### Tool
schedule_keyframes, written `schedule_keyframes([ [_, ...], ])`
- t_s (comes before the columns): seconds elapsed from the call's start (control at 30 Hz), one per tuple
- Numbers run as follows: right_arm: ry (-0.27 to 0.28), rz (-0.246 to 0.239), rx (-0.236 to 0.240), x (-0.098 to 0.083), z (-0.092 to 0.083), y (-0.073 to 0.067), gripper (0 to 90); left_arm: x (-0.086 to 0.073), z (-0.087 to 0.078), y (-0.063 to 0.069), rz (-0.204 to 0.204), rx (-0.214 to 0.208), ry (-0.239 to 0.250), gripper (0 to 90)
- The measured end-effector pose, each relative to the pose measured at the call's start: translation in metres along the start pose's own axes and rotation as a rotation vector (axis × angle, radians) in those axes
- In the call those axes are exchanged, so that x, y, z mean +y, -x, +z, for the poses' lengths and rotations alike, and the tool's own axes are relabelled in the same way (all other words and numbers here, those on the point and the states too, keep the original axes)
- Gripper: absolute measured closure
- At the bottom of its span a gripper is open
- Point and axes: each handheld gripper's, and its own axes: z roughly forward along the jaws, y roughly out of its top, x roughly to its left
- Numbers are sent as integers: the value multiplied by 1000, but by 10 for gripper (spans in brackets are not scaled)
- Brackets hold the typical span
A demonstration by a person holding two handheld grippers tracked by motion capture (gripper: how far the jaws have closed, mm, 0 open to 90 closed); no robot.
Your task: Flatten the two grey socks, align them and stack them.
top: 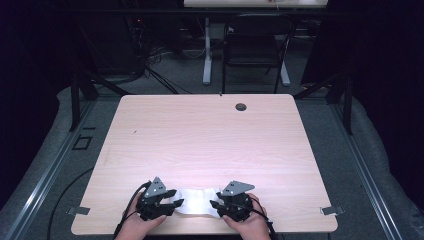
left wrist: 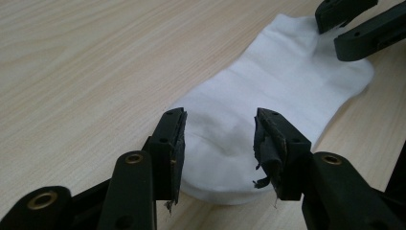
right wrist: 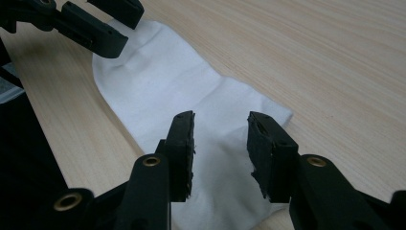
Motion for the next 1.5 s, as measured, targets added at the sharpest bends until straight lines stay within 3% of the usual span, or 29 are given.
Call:
schedule_keyframes([
  [0.53, -58, 4, -5, -11, 8, 5, 628, -7, 8, -2, 38, 15, -52, 562],
  [0.87, -47, 9, -26, -4, 15, 20, 628, 1, 20, -12, 31, 36, -29, 566],
  [1.2, -52, 30, -55, 12, 30, 42, 629, 15, 36, -34, 5, 63, 4, 565],
  [1.5, -45, 37, -69, 19, 37, 52, 616, 18, 43, -41, -5, 72, 27, 562],
])
